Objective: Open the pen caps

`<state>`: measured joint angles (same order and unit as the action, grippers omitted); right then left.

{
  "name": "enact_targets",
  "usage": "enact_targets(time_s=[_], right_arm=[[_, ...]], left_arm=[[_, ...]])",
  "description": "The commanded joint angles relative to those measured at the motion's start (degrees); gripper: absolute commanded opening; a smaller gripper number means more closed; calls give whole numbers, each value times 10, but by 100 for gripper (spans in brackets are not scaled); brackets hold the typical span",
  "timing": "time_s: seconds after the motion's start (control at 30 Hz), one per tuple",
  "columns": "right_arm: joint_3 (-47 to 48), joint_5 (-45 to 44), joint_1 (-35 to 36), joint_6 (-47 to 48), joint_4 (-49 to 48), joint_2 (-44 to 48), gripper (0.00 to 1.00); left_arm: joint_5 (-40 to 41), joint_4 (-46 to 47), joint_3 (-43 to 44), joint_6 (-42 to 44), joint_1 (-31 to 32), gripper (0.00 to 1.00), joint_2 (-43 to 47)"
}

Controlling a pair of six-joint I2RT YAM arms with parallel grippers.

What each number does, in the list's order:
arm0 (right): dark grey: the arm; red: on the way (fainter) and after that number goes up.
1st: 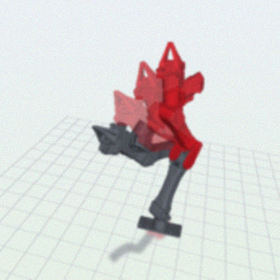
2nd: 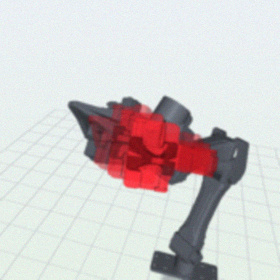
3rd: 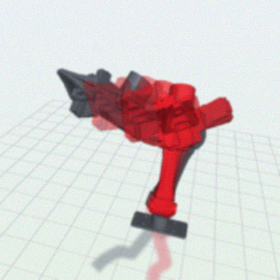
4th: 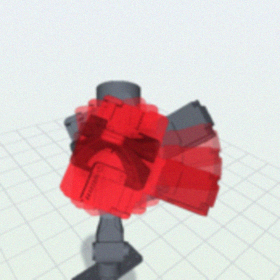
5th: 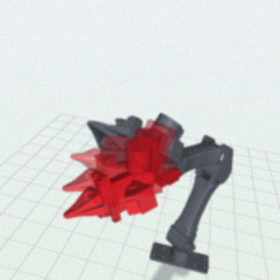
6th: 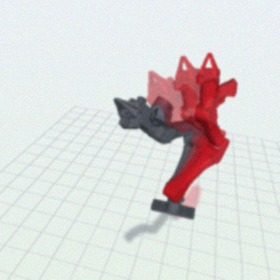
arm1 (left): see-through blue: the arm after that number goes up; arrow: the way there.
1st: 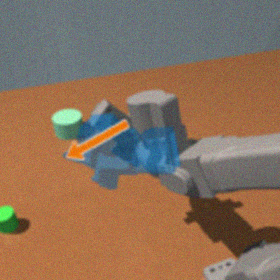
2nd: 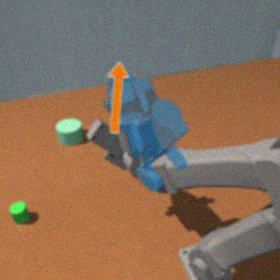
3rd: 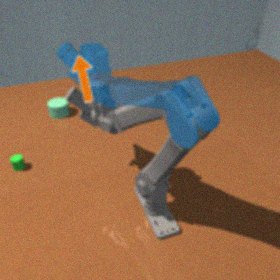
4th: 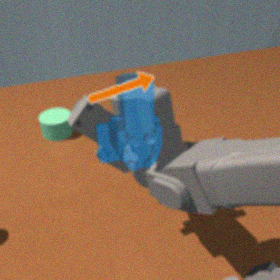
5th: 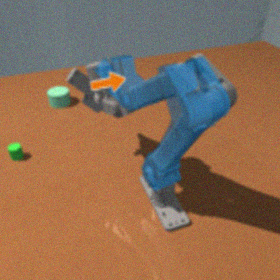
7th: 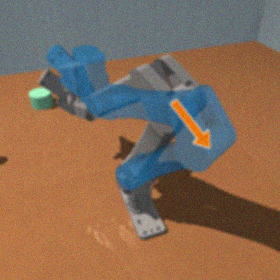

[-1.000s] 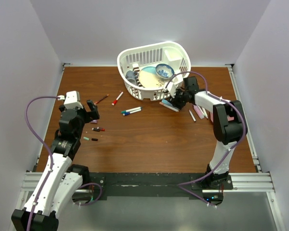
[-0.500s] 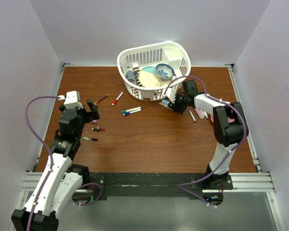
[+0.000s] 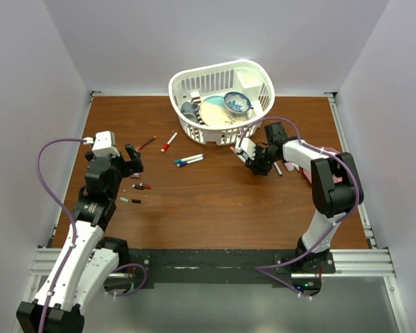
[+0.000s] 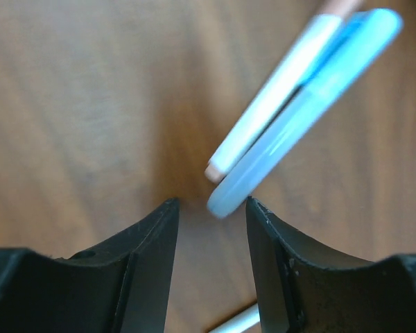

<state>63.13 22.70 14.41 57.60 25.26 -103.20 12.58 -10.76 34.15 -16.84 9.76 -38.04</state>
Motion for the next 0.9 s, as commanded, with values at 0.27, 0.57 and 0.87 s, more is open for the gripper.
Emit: enact_targets(time_s=[0.27, 0.57, 0.87], right_arm=[[1, -13, 3, -184, -13, 77, 51], [16, -56, 4, -327, -60, 45, 54], [27, -60, 15, -347, -68, 13, 52]], left_arm=[[-4, 24, 5, 11, -6, 98, 2], [-4, 23, 5, 10, -6, 98, 4], [-5, 24, 4, 10, -7, 97, 5]])
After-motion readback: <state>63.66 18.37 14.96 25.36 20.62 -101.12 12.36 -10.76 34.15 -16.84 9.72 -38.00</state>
